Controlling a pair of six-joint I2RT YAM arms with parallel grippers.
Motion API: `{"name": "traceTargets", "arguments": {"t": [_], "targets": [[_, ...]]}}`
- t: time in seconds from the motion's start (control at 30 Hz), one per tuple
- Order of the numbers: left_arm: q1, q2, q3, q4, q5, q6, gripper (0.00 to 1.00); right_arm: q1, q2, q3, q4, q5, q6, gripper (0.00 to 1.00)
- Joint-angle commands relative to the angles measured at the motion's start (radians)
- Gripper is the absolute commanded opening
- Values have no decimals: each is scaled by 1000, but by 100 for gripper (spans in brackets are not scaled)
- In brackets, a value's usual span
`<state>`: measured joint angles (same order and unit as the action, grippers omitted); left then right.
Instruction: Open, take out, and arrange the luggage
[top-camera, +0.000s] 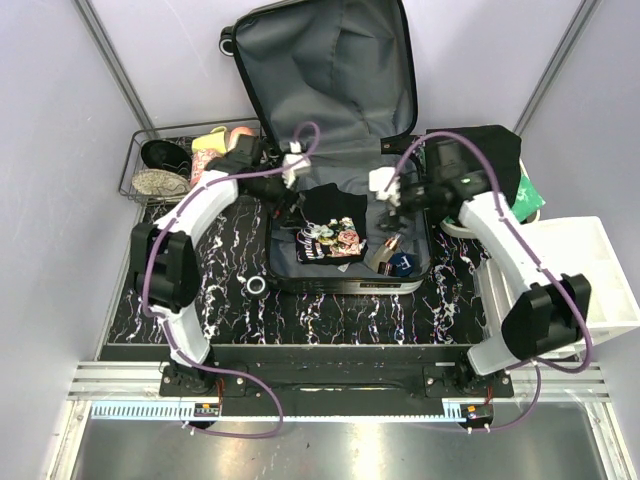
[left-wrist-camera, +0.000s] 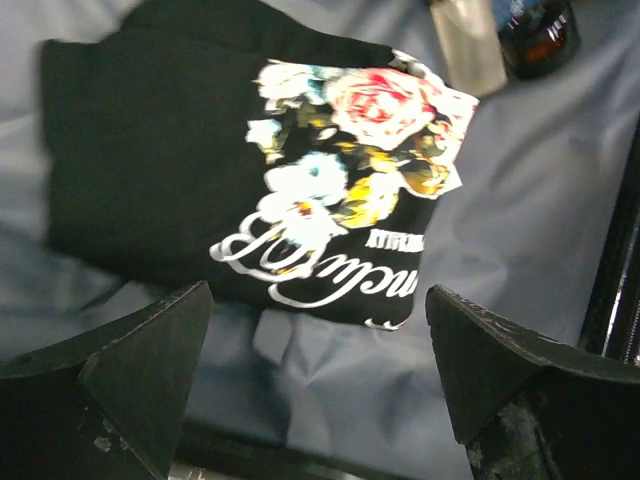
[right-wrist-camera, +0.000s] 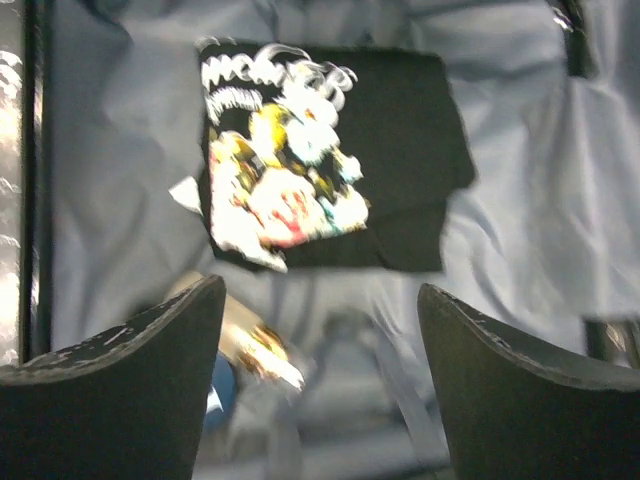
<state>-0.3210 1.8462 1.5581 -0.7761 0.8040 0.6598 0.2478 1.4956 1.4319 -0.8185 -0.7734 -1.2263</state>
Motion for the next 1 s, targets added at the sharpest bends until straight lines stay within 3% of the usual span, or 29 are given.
{"name": "traceTargets", "arguments": {"t": [0.0, 0.1, 0.23, 0.67, 0.77, 0.83, 0.97], "targets": [[66, -175, -44, 175, 55, -181, 94, 161, 55, -80, 343, 81, 264, 82], [94, -240, -76, 179, -25, -190, 96, 255, 132, -96, 403, 121, 309, 80], [134, -283, -115, 178, -19, -230, 96, 344, 222, -106, 455, 180, 245, 81], [145, -306, -156, 153, 6, -181, 98, 384, 479, -80, 435, 284, 47, 91], [148, -300, -155, 153, 18, -178, 98, 384, 512, -68, 436, 322, 34, 85], [148, -298, -151, 153, 23, -174, 98, 383, 515, -68, 435, 338, 33, 67], [152, -295, -141, 143, 27, -154, 97, 383, 477, -39, 435, 335, 65, 42]]}}
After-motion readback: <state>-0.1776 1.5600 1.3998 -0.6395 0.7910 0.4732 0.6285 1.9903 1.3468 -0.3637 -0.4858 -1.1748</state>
